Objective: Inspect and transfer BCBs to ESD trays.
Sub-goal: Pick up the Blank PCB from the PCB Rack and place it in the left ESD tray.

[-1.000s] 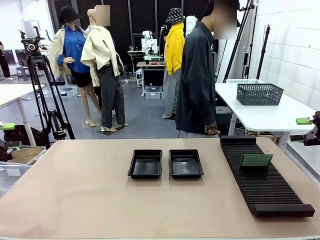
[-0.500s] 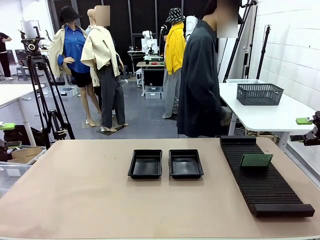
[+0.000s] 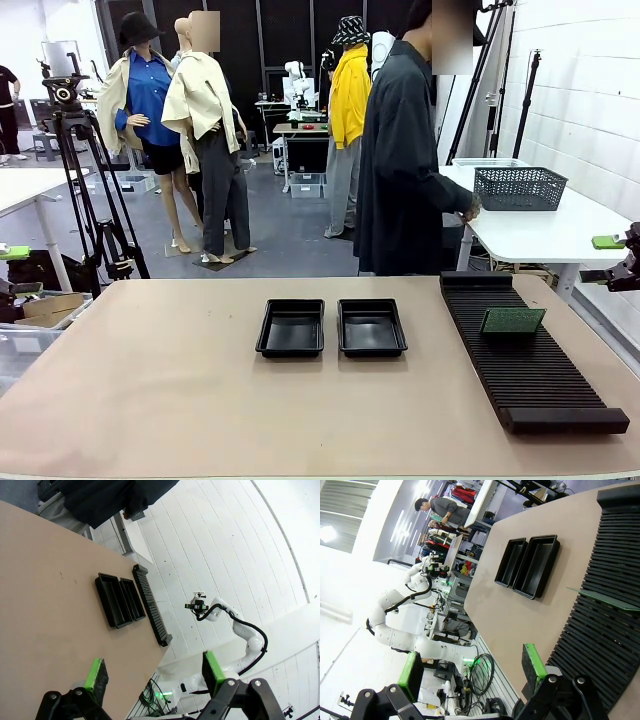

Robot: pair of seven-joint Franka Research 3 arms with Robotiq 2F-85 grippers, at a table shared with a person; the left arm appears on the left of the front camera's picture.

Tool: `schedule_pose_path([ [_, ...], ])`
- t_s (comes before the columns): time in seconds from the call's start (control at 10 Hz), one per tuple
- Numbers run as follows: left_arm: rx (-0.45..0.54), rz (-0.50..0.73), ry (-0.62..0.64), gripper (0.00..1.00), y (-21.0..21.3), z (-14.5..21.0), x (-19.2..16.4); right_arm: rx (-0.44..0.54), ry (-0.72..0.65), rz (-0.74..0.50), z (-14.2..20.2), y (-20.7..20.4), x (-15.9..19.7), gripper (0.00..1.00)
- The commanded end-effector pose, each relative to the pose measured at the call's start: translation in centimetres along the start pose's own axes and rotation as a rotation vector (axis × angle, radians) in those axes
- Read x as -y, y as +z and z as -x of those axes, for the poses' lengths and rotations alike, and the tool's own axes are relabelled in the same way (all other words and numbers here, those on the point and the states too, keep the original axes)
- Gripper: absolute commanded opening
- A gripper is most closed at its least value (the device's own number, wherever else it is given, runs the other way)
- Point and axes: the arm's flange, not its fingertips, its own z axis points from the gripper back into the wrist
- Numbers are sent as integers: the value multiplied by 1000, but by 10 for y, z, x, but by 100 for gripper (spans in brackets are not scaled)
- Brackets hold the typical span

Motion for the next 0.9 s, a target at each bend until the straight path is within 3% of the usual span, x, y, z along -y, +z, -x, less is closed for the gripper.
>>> schedule_pose_path([
  [0.0, 2, -10, 8, 100, 0, 1, 1, 1, -4, -1, 3, 0, 0, 100],
  [0.8, 2, -10, 8, 100, 0, 1, 1, 1, -4, -1, 3, 0, 0, 100],
])
